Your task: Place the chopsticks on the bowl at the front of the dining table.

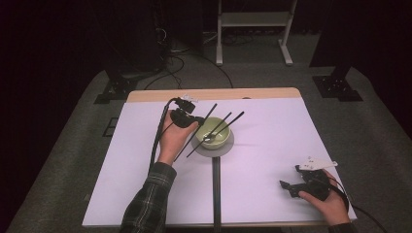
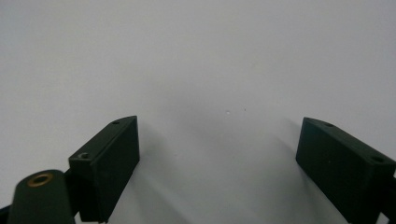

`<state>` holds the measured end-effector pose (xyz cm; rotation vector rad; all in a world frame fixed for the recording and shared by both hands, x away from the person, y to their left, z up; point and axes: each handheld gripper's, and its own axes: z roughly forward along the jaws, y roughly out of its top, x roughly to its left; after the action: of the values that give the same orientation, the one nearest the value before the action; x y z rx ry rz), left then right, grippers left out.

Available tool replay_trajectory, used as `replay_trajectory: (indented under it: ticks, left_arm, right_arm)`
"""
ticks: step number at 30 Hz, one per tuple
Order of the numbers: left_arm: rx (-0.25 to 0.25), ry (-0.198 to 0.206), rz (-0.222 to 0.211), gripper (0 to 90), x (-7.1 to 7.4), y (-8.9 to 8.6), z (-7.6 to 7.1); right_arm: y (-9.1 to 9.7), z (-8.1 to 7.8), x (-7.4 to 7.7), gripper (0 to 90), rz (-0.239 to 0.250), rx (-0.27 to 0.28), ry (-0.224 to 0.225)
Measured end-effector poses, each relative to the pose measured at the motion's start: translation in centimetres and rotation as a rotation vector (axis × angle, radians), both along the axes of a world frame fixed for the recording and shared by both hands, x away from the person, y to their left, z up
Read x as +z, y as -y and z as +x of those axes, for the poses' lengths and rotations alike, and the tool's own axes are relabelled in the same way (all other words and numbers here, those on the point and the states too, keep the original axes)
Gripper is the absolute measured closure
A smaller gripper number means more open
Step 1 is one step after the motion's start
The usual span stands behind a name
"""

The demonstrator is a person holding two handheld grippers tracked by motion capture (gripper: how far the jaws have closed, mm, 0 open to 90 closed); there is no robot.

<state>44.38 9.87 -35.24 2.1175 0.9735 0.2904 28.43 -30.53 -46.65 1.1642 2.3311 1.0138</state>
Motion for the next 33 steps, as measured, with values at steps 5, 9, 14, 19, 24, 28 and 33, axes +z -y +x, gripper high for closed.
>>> replay_trajectory:
  ticks: [5,9,14,19,24,28,33]
  left_arm:
    - [0.005,-0.006,0.008,86.4,-0.1,0.7,0.7]
    - [0.005,-0.012,0.006,86.4,-0.3,1.1,1.2]
    - [0.015,-0.021,0.003,86.4,-0.8,1.5,1.7]
    - [0.022,-0.033,-0.007,86.4,-1.3,1.8,2.1]
    - [0.026,-0.034,-0.017,86.4,-1.3,2.3,2.4]
    - [0.027,-0.035,-0.006,86.4,-1.4,2.6,2.6]
    - [0.031,-0.044,0.000,86.3,-1.8,2.8,2.8]
  right_arm:
    - [0.0,0.0,0.0,12.1,0.001,0.000,-0.001]
    - [0.0,0.0,0.0,12.1,0.001,0.000,0.000]
    - [0.0,0.0,0.0,12.1,0.001,0.000,0.000]
    - [0.0,0.0,0.0,12.1,0.001,0.000,-0.001]
    - [0.0,0.0,0.0,12.1,0.002,0.001,0.000]
    - [0.0,0.0,0.0,12.1,0.002,0.000,-0.001]
    - [0.0,0.0,0.0,12.1,0.002,0.000,-0.001]
